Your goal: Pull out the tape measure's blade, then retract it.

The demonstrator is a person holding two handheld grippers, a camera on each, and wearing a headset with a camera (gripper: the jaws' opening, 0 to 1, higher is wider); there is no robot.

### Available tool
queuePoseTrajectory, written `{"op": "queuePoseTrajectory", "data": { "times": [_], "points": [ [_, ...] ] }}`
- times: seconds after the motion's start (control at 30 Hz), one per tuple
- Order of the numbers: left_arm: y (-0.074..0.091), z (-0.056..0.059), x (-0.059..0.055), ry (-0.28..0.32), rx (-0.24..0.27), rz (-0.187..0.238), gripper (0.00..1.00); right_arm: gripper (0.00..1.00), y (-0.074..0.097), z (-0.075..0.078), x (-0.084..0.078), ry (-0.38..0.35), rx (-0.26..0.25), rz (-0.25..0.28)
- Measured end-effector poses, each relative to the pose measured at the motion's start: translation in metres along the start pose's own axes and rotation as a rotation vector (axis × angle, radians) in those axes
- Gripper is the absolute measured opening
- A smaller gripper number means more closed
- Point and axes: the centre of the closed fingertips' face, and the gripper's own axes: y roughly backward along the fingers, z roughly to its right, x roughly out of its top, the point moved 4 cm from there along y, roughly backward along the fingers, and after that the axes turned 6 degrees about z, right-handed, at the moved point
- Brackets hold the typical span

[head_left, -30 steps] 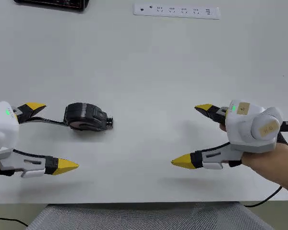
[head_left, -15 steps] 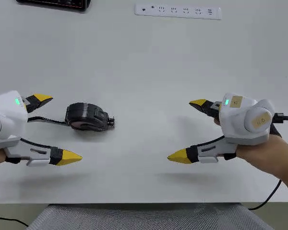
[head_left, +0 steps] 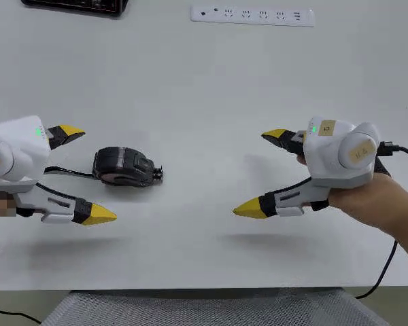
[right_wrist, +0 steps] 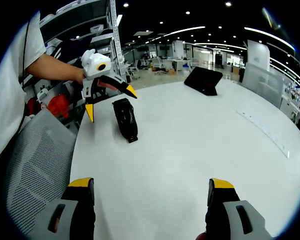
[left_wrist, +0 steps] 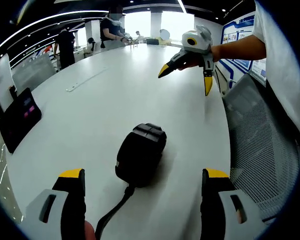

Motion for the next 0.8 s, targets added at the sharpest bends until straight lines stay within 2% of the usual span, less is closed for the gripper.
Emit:
{"op": "queuePoseTrajectory", "data": {
  "times": [0.17,0.23,0.4,0.5,0.67,0.8],
  "points": [
    [-0.003,-0.003,0.0,-0.018,-0.02,-0.02,0.91,0.93,-0.007,0.001,0.004,0.007,0.014,0.003],
    [-0.004,-0.002,0.0,-0.024,-0.042,-0.032,0.85,0.93,-0.009,0.002,0.006,0.008,0.018,0.005],
    [-0.007,-0.004,-0.001,-0.05,-0.052,-0.062,0.82,0.93,-0.014,0.001,0.007,0.017,0.034,0.002],
    [-0.008,-0.005,-0.003,-0.068,-0.057,-0.087,0.78,0.93,-0.016,0.001,0.008,0.021,0.039,0.001],
    [-0.01,-0.008,-0.001,-0.09,-0.057,-0.1,0.71,0.93,-0.02,0.001,0.01,0.023,0.044,0.005],
    [-0.013,-0.009,-0.004,-0.108,-0.068,-0.127,0.64,0.92,-0.023,0.0,0.011,0.023,0.048,0.008]
  ]
}}
